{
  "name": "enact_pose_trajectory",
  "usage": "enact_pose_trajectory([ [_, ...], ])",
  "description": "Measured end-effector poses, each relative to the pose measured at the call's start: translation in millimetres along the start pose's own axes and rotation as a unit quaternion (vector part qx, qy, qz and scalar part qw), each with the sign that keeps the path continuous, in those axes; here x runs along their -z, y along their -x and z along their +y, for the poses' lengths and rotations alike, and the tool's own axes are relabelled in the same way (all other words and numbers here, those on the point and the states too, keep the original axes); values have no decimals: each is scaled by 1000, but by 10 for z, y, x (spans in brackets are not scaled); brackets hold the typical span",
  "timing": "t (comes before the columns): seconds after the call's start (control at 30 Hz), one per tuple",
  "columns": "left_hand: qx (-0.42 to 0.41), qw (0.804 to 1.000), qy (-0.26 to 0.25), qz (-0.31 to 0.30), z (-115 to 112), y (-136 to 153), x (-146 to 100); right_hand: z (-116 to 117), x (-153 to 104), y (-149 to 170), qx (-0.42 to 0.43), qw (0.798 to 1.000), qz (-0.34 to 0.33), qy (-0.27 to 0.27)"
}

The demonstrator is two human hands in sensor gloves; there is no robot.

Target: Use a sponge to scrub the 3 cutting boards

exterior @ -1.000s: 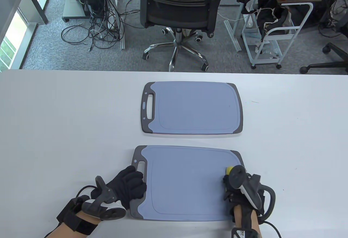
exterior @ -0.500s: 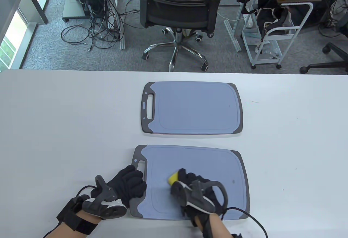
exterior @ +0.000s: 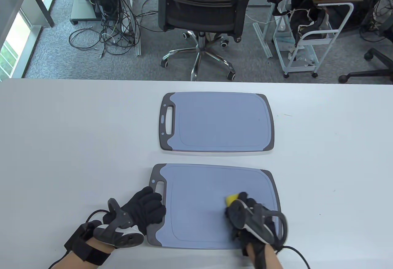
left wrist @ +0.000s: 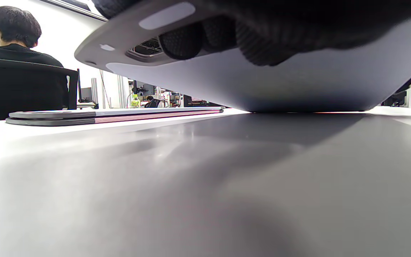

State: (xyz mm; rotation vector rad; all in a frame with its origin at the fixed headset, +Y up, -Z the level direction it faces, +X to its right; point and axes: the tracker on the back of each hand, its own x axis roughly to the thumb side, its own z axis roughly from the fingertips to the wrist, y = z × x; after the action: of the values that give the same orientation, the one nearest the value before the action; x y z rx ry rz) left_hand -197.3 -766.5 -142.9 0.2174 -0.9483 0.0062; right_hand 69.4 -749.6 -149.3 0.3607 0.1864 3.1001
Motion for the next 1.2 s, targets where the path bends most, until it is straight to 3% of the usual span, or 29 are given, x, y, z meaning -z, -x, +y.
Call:
enact_pose_trajectory([
  [0.13, 2, 1000, -1, -1, 2, -3, -1, -130, -4, -948, -41, 987, -150, 24],
  [0.2, -2, 1000, -3, 4, 2, 14, -5, -152, 8, -1045, -84, 986, -142, 34],
  [0.27, -11, 1000, -4, 5, 1, 25, -7, -141, 24, -840, -67, 989, -130, 16],
  [0.43, -6, 1000, -3, 2, 5, 12, -5, 68, -117, 421, -41, 997, 71, -3],
  [0.5, -7, 1000, -2, 2, 3, 12, -6, 173, -273, 1078, -17, 983, 180, -17],
  [0.57, -9, 1000, -3, 2, 3, 14, -9, 232, -389, 1482, -6, 965, 257, -46],
  [0.63, -9, 1000, -3, 2, 3, 14, -10, 269, -448, 1645, 29, 957, 284, -57],
  [0.73, -10, 1000, -3, 3, 3, 17, -11, 225, -362, 1436, 6, 968, 246, -46],
  [0.8, -12, 1000, -2, 3, 1, 21, -10, 166, -248, 1075, -17, 988, 150, -35],
  [0.9, -10, 1000, -2, 3, 0, 18, -12, 53, -123, 247, 13, 1000, 24, -6],
  [1.03, -7, 1000, -1, 3, 4, 15, -9, -72, -82, -769, -40, 991, -130, 19],
  [1.1, -5, 1000, -1, 2, 6, 13, -10, -110, -86, -943, -66, 985, -154, 27],
  [1.2, -8, 1000, -2, 3, 5, 20, -8, -108, -68, -737, -56, 991, -118, -2],
])
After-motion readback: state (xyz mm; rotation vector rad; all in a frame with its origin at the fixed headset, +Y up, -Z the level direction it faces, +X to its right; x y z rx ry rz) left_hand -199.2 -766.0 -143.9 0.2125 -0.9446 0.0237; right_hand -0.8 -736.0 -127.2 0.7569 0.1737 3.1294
